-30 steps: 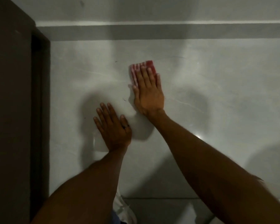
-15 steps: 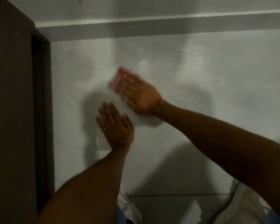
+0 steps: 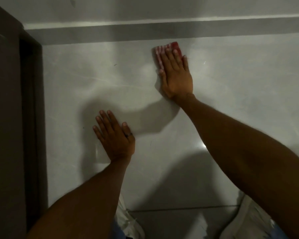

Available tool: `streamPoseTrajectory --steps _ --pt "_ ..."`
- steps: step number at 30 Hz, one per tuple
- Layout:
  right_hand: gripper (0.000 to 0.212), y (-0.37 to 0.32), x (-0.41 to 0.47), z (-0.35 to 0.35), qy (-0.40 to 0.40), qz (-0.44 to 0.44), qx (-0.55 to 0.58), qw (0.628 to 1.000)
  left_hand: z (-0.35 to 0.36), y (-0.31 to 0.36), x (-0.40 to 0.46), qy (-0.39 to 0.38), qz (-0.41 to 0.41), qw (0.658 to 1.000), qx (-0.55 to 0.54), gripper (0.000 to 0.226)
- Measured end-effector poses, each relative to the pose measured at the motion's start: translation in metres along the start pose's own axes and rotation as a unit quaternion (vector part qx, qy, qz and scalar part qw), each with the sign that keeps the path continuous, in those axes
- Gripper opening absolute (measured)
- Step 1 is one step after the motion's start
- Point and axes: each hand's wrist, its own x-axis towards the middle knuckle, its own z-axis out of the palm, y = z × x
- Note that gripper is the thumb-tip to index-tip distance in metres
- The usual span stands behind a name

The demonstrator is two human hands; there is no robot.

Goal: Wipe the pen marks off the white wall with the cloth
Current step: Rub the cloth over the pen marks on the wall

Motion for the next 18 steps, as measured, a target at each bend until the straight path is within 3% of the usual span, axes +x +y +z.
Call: streamPoseTrajectory --steps 3,6,8,10,12,14,16,18 --pt "0.062 0.006 -0.003 0.002 0.074 0.169 0.001 0.983 0.001 -0.002 0.0 0.007 0.0 1.0 -0.002 0.065" --pt "0.066 0.007 -0.004 0.004 0.156 0.4 0.001 0.903 0.001 -0.001 0.0 0.005 -0.002 1.0 -0.004 0.066" --pt "0.068 0.005 -0.002 0.004 0.168 0.483 0.017 0.859 0.001 -0.001 0.001 0.005 -0.005 1.0 -0.011 0.066" --pt "0.069 0.006 -0.004 0.006 0.131 0.428 0.004 0.894 0.001 0.0 0.0 0.002 -0.001 1.0 -0.008 0.066" --pt "0.069 0.005 -0.009 0.007 0.069 0.288 -0.007 0.955 0.002 0.0 0.0 0.003 -0.003 1.0 -0.004 0.066" --pt "0.067 -0.004 -0.018 0.009 0.025 0.137 -0.004 0.99 0.002 0.001 0.0 0.004 -0.004 1.0 -0.007 0.066" --pt "0.064 -0.024 -0.031 0.014 -0.011 -0.024 0.002 1.0 0.001 0.001 0.0 0.003 -0.003 1.0 0.0 0.065" --pt "0.062 -0.042 -0.056 0.023 -0.029 -0.195 -0.006 0.98 -0.001 0.001 0.0 0.005 -0.005 1.0 0.006 0.064"
